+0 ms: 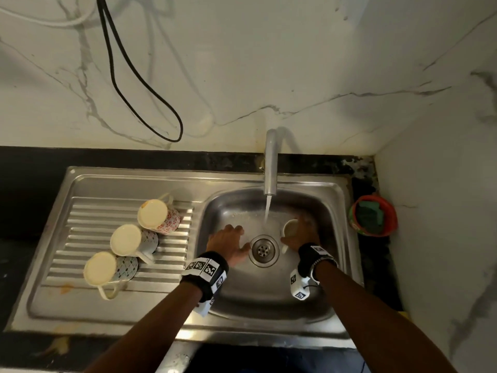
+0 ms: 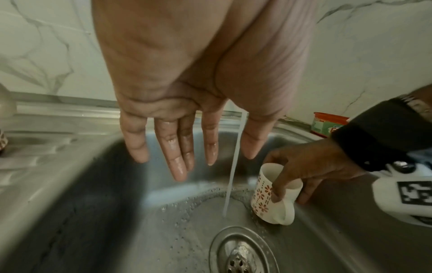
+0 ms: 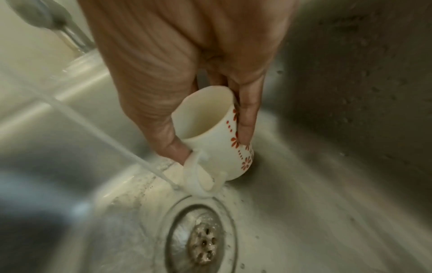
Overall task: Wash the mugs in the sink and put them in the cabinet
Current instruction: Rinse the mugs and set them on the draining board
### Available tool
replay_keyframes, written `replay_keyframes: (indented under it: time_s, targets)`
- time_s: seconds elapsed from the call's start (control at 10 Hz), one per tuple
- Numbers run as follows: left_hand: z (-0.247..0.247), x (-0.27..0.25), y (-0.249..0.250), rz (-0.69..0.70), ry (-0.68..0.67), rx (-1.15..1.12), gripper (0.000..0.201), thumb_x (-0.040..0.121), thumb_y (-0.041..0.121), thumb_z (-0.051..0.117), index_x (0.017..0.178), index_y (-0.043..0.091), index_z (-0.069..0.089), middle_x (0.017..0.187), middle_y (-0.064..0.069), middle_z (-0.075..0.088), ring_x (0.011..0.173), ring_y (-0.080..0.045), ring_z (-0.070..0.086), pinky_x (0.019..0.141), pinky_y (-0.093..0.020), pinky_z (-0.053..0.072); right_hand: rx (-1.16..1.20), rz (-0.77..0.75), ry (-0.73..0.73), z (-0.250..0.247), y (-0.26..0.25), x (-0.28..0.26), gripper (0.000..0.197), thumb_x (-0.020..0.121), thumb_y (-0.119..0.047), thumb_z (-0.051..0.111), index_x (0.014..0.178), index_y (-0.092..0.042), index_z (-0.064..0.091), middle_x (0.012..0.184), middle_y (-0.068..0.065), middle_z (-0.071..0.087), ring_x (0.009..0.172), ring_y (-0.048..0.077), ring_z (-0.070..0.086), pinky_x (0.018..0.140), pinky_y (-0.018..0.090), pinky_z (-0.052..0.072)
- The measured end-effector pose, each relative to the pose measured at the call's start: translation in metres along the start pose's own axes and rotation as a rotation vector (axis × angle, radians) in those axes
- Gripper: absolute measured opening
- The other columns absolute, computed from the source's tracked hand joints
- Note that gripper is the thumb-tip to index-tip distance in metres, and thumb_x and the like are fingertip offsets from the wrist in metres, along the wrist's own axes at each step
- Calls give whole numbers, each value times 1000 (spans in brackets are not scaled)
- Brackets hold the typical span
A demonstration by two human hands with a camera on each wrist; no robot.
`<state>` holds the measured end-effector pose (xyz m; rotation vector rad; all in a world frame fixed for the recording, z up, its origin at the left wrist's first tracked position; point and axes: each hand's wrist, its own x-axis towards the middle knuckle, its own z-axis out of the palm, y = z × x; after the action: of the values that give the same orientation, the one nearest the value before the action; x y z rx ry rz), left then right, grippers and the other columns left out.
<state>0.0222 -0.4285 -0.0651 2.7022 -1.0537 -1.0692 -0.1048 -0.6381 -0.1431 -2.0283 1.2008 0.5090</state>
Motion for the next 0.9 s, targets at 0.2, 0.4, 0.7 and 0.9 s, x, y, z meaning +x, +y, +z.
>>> replay_keyframes:
  time_s: [0.2,0.4,0.7,0.9]
  targets:
    - [5,24,-5,-75,-92,-791,31,103,53,49,123,31,58,117,-9,70,106,-29,69,101,-50,54,185,-216,65,-23,-57,-60,86,68,-38,94,133,-23,39,121,3,63,111,29,64,90,39,53]
    - [-42,17,27,-221,-215,-1655,67,97,68,51,130,12,69,129,-22,69,116,-34,66,103,-47,49,205,-502,161,-71,-115,-115,67,71,-47,89,125,-26,55,113,-5,70,95,10,69,85,32,60]
    - [-58,-7,68,-149,-173,-1964,49,103,48,52,107,8,81,97,-16,77,85,-25,76,79,-39,59,167,-570,449,-77,-106,-155,40,89,-46,72,121,-23,65,119,-7,61,100,8,58,79,17,45]
    - [-47,4,74,-185,-172,-1854,36,101,53,52,107,20,66,78,3,77,70,-13,75,64,-31,63,31,-579,217,-68,-102,-147,21,106,-38,47,106,-23,61,98,0,71,84,22,71,74,38,59]
